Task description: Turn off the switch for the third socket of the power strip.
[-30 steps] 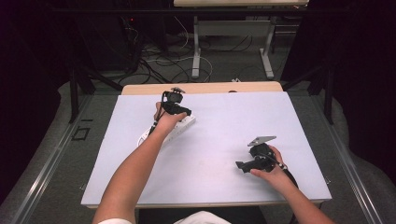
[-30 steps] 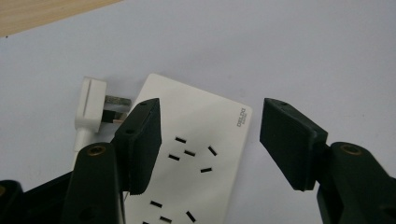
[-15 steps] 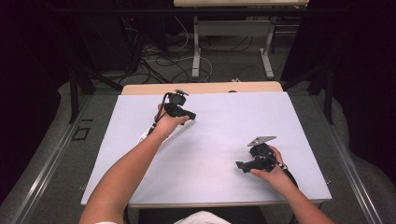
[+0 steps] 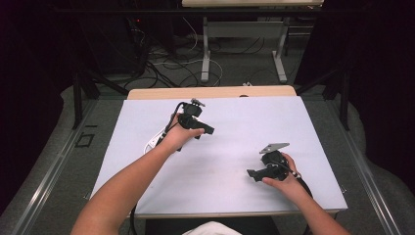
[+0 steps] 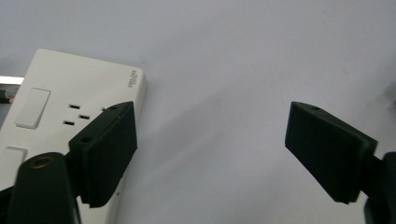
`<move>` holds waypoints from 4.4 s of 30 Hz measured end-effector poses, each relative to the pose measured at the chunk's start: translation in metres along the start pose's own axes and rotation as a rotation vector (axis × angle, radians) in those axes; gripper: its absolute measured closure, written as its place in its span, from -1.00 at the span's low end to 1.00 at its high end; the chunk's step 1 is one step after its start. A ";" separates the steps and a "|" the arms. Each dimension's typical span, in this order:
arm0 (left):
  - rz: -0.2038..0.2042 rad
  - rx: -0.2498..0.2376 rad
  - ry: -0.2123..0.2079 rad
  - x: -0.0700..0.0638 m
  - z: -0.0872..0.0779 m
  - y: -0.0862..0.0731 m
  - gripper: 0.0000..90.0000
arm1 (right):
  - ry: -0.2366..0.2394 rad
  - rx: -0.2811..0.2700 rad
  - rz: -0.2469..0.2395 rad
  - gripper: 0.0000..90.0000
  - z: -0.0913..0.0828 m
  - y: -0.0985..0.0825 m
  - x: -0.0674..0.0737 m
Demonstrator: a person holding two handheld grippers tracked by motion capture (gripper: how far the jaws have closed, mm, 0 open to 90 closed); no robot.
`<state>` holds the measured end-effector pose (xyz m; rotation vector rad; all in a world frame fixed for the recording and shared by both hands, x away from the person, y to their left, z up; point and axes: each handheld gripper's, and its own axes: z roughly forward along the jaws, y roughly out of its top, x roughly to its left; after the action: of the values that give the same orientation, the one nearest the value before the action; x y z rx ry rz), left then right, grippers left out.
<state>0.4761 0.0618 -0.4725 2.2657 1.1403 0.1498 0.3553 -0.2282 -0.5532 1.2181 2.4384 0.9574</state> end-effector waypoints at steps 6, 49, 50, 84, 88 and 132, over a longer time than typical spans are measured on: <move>0.032 0.005 -0.037 -0.013 -0.005 -0.008 -0.83 | -0.001 0.002 0.001 -0.62 0.000 0.000 0.000; 0.044 -0.053 0.001 0.013 -0.067 -0.111 -0.95 | 0.005 0.002 -0.003 -0.62 0.001 -0.001 0.002; 0.022 -0.061 0.004 0.015 -0.067 -0.115 -0.94 | 0.005 0.003 -0.001 -0.62 0.001 -0.001 0.002; -0.284 -0.226 0.104 0.083 -0.085 -0.215 -0.85 | -0.004 0.001 0.000 -0.62 0.002 -0.002 0.002; -0.305 -0.257 0.124 0.085 -0.084 -0.221 -0.83 | -0.006 -0.004 -0.001 -0.62 0.003 -0.002 0.002; -0.391 -0.297 0.219 0.109 -0.074 -0.241 -0.78 | -0.009 -0.006 0.010 -0.62 -0.001 -0.004 -0.001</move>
<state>0.3498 0.2891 -0.5621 1.7633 1.5400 0.3890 0.3530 -0.2314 -0.5555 1.2310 2.4236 0.9593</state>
